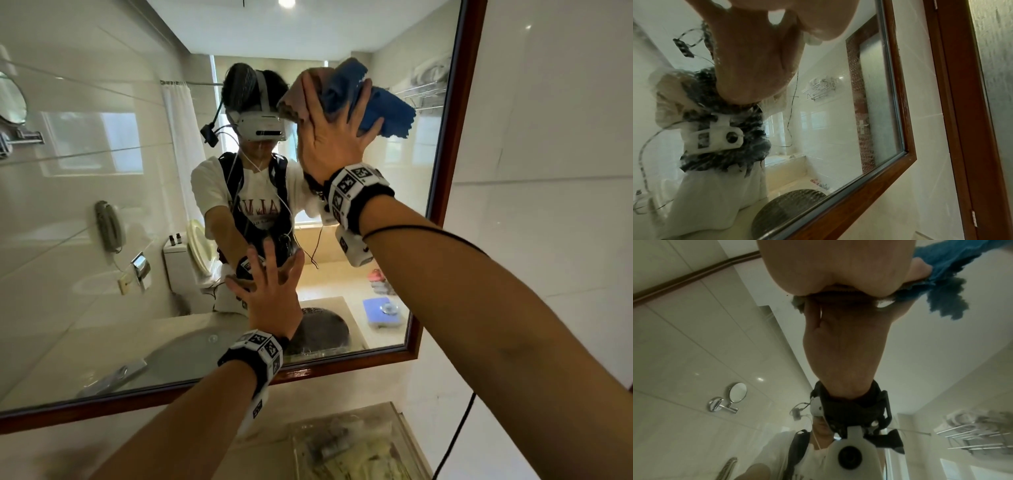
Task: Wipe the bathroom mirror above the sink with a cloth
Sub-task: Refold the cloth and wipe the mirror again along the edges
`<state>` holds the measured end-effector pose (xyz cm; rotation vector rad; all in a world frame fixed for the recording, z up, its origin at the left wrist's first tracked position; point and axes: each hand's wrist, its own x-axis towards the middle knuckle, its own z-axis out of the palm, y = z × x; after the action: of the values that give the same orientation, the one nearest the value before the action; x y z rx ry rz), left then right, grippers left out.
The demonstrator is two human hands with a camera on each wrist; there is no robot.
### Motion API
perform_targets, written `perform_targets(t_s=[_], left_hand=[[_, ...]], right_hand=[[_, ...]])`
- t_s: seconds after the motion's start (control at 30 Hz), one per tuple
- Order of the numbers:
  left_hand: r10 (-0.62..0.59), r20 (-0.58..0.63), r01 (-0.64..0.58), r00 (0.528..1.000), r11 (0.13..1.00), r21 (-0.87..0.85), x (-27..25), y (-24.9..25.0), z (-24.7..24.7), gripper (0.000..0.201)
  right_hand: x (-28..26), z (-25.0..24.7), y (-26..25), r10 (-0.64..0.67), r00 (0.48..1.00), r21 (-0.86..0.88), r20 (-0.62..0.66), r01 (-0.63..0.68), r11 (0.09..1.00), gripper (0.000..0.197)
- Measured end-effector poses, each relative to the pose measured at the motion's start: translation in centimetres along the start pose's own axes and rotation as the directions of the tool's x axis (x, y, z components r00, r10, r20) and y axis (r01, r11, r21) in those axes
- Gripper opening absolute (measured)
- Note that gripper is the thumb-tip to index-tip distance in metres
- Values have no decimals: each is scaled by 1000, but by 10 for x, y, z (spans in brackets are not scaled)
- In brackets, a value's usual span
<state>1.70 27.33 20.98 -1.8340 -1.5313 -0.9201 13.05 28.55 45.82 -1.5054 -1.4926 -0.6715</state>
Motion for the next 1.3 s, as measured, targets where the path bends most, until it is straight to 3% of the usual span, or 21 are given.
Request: perform_targets(t_s=[0.3, 0.47, 0.6, 0.73, 0.9, 1.1, 1.23, 1.3], left_hand=[[10, -33, -12, 999, 998, -56, -1, -2, 0, 89], [-4, -78, -3, 997, 996, -85, -2, -4, -3, 82], [-14, -60, 9, 998, 996, -90, -4, -3, -5, 84], [-27, -14, 26, 1000, 997, -71, -5, -1, -4, 86], [-3, 28, 6, 1000, 995, -95, -5, -3, -8, 87], [37, 122, -27, 992, 996, -87, -6, -9, -19, 83], [40, 206, -13, 978, 991, -132, -12, -5, -26, 91], [70, 241, -27, 968, 984, -178, -23, 1, -31, 87]], right_hand=[[35, -13, 1, 24, 996, -48, -83, -28, 998, 55], [4, 5, 16, 29, 993, -42, -115, -34, 999, 55], [-49, 38, 31, 32, 989, -68, -143, -42, 997, 54], [-151, 82, 59, -16, 1000, -31, 17, 17, 999, 56], [-261, 125, 82, 16, 986, -24, 164, -12, 1000, 59], [-289, 118, 83, 34, 938, -35, 344, -23, 999, 62], [-292, 100, 81, 33, 905, 114, 424, -89, 989, 62], [-294, 87, 82, 37, 861, 212, 507, -166, 963, 61]])
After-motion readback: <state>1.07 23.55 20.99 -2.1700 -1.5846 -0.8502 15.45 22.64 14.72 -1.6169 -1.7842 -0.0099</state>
